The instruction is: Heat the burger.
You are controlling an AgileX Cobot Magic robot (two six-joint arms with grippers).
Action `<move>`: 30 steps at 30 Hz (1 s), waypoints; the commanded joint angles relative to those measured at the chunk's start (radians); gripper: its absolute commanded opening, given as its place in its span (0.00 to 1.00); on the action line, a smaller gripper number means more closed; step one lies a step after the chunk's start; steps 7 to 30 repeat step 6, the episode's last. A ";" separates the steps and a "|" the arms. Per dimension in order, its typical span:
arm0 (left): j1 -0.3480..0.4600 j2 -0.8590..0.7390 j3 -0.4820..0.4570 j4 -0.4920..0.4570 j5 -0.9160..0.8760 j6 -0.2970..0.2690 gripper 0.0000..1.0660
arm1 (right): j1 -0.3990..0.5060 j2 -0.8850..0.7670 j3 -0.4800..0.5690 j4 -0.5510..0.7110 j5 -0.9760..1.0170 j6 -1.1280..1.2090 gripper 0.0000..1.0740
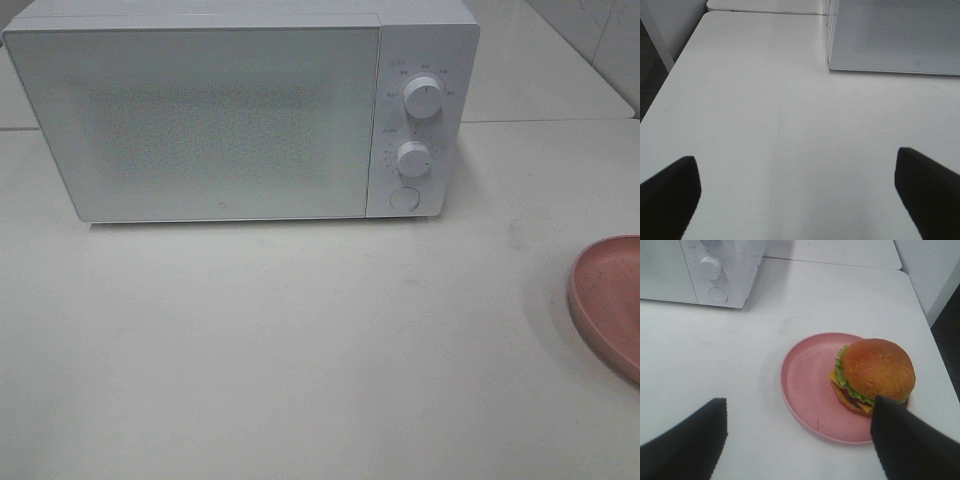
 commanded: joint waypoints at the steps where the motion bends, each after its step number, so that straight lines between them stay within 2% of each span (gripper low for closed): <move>1: 0.001 -0.025 0.000 -0.008 -0.013 -0.007 0.92 | -0.001 -0.027 0.003 -0.002 -0.013 -0.004 0.70; 30: 0.001 -0.025 0.000 -0.008 -0.013 -0.007 0.92 | -0.001 -0.027 0.003 -0.002 -0.013 -0.004 0.70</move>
